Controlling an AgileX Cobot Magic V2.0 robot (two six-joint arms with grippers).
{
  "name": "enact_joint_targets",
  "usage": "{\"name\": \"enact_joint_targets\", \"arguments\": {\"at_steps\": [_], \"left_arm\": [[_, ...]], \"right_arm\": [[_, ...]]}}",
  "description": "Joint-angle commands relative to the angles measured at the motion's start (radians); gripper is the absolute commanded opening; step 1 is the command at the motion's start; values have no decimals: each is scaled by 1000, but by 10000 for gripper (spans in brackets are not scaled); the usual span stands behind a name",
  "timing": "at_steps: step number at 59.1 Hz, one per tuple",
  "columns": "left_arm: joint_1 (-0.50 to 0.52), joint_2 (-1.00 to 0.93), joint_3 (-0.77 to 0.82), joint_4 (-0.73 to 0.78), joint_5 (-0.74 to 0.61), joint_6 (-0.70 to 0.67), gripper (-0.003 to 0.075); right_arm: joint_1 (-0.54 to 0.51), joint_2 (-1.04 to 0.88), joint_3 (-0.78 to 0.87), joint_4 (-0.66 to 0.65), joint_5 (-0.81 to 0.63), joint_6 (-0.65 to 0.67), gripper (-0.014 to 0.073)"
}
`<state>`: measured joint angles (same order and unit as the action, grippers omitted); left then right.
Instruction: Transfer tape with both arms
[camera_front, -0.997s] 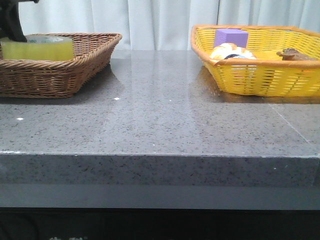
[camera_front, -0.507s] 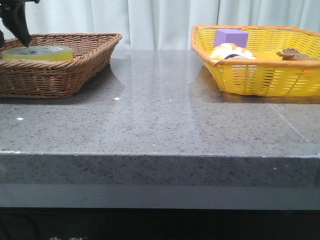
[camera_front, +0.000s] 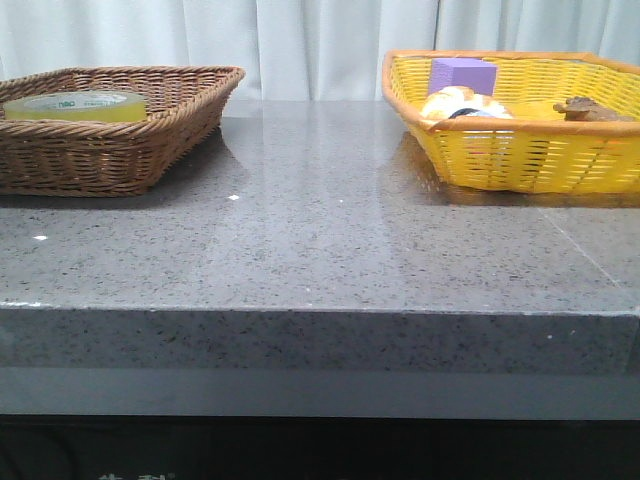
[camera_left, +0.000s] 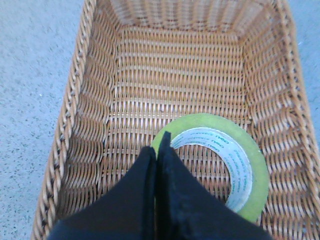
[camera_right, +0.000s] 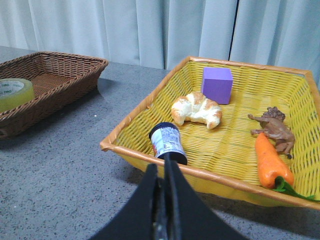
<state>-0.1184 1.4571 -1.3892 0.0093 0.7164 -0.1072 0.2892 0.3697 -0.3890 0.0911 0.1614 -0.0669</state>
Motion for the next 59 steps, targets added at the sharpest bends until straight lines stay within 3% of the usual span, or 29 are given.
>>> {"name": "enact_joint_targets", "arguments": {"at_steps": [1,12,36,59], "left_arm": [[-1,-143,95,1,-171,2,-20],[-1,-378,362,1,-361,2,-20],[-1,-873,831,1,-476,2,-20],[-1,-1293,1039,-9,-475,2,-20]], "right_arm": [[-4,1,-27,-8,-87,-5,-27],[-4,1,-27,-8,-87,-5,-27],[-4,1,-27,-8,-87,-5,-27],[-4,1,-27,-8,-87,-5,-27]]}}
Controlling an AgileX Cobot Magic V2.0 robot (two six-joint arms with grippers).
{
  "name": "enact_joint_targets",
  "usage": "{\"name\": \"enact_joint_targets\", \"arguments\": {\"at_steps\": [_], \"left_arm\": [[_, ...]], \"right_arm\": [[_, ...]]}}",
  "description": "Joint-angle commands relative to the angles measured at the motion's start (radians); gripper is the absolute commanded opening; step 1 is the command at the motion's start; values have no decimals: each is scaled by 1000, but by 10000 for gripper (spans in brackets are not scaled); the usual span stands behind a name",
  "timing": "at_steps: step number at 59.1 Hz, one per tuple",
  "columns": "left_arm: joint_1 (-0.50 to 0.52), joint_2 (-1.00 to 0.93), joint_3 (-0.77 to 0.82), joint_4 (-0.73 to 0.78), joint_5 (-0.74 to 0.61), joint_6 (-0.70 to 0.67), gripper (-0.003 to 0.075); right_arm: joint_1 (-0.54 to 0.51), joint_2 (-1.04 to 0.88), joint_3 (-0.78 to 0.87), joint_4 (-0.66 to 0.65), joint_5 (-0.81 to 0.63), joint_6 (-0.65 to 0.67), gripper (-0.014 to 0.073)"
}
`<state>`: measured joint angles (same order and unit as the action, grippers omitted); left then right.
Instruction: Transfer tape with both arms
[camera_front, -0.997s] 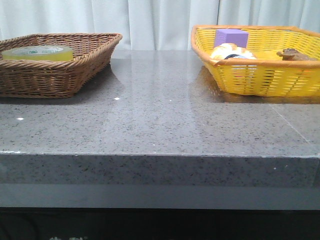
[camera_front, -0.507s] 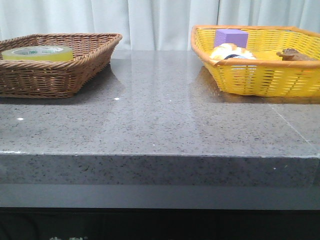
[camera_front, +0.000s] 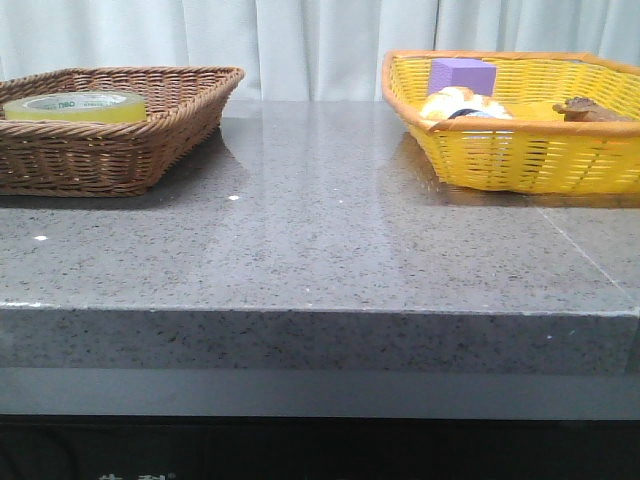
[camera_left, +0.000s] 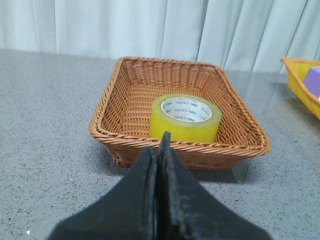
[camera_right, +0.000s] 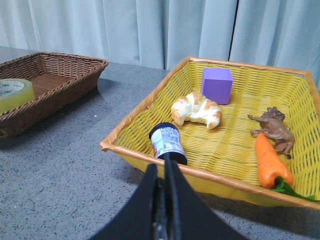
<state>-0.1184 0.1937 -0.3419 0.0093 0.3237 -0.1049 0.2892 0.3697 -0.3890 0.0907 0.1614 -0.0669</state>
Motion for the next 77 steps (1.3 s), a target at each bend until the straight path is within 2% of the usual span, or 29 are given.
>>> {"name": "enact_joint_targets", "arguments": {"at_steps": [1,48,63,77], "left_arm": [[-1,-35,-6,-9,-82,0,-20],[4,-73,16,-9,-63,0,-20],[65,-219,168,-9,-64,0,-20],[89,-219,333,-9,-210,0,-20]], "right_arm": [[-4,1,-27,-8,-87,-5,-27],[-4,1,-27,-8,-87,-5,-27],[-4,1,-27,-8,-87,-5,-27],[-4,1,-26,-8,-85,-5,-27]]}}
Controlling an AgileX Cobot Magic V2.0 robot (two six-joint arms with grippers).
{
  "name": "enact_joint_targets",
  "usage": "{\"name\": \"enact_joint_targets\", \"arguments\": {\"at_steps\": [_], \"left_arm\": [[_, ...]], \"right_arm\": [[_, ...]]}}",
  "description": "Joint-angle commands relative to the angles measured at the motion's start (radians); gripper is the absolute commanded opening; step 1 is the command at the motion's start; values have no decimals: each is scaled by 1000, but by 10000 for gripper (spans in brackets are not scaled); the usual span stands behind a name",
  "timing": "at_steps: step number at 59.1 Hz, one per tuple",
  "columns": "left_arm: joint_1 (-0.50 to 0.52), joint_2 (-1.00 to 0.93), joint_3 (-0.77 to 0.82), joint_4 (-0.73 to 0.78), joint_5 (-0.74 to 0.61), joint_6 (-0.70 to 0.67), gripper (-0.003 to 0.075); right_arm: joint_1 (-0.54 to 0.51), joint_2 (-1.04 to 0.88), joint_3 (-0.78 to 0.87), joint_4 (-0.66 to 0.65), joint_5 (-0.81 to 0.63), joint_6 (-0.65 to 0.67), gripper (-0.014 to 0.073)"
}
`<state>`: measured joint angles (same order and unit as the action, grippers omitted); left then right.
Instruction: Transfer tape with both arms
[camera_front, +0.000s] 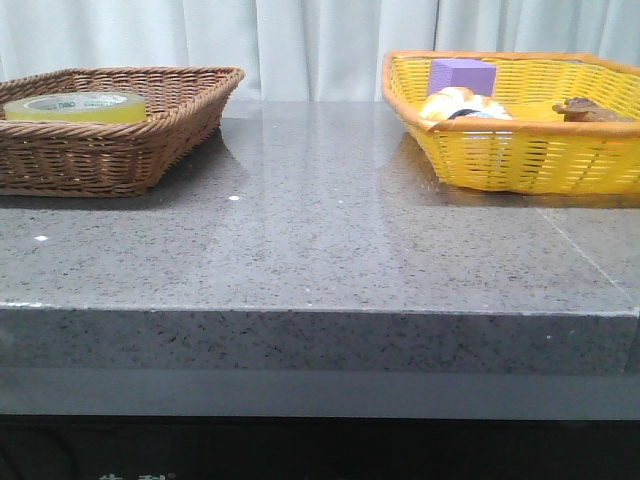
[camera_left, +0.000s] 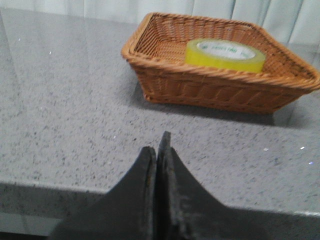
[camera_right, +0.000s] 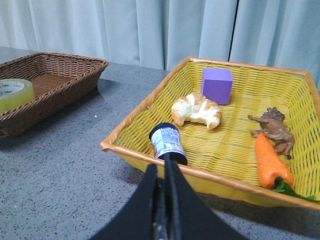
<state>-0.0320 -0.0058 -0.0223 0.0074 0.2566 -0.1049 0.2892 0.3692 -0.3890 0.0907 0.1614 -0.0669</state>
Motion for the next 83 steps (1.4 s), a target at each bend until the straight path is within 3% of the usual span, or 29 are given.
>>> {"name": "enact_joint_targets", "arguments": {"at_steps": [1,6,9,83], "left_arm": [[3,-20,27,-7,-152,0,-20],[3,-20,72,-7,-198,0,-20],[3,-20,68,-7,-152,0,-20],[3,-18,71,-7,-158,0,-20]], "right_arm": [[-4,2,-26,-8,-85,-5,-27],[-4,2,-26,-8,-85,-5,-27],[-4,2,-26,-8,-84,-5,-27],[-4,2,-26,-8,-85,-5,-27]]}}
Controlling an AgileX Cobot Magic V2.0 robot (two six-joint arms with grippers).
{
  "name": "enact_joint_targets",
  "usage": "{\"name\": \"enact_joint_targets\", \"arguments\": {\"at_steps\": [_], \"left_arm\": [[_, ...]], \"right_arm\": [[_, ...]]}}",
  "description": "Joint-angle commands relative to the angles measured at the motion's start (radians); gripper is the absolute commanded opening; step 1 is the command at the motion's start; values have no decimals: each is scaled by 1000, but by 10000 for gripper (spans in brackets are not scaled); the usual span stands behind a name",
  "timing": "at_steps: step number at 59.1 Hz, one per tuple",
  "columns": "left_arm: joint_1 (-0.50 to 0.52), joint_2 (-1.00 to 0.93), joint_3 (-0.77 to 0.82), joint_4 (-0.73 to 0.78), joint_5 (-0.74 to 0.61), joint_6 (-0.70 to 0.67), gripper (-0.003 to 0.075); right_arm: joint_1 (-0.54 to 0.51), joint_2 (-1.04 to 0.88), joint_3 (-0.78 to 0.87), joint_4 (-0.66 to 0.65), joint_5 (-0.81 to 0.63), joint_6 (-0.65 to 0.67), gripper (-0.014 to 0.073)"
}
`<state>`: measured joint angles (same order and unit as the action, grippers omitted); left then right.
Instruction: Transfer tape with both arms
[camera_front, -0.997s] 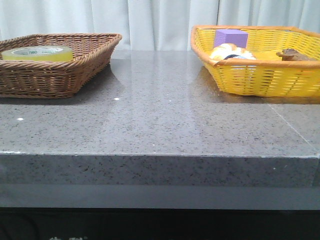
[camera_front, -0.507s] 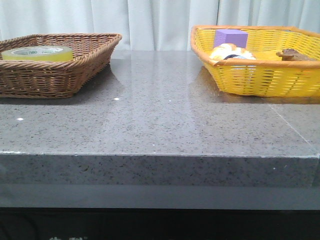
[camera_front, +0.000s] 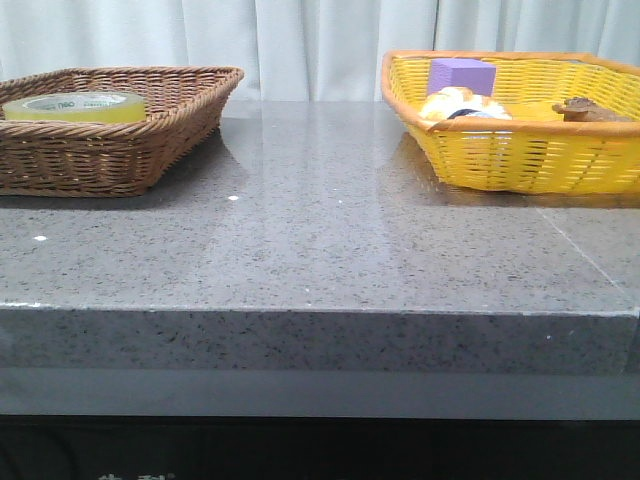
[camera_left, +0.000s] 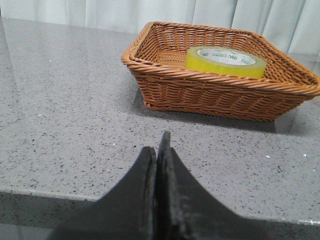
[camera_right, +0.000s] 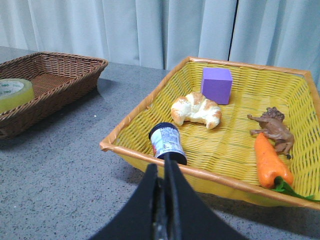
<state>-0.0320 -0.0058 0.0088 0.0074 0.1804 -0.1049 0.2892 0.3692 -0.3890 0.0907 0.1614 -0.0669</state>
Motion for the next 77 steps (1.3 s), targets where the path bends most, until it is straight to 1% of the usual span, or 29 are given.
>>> {"name": "enact_joint_targets", "arguments": {"at_steps": [1,9,27,35,41,58,68,70,77], "left_arm": [[3,-18,39,-7,-82,0,-20],[3,-18,39,-7,-82,0,-20],[3,-18,39,-7,-82,0,-20],[3,-18,39,-7,-82,0,-20],[3,-18,39,-7,-82,0,-20],[3,-18,39,-7,-82,0,-20],[3,-18,39,-7,-82,0,-20],[3,-18,39,-7,-82,0,-20],[3,-18,39,-7,-82,0,-20]], "right_arm": [[-4,2,-26,-8,-85,-5,-27],[-4,2,-26,-33,-97,-5,-27],[-4,2,-24,-33,-103,-5,-27],[-12,-17,14,-12,-101,-5,-27],[-45,-67,75,-10,-102,-5,-27],[-241,-294,308,30,-101,-5,-27],[-274,-405,393,33,-96,-5,-27],[-275,-407,390,35,-65,-5,-27],[-277,-406,390,34,-55,-5,-27]]}}
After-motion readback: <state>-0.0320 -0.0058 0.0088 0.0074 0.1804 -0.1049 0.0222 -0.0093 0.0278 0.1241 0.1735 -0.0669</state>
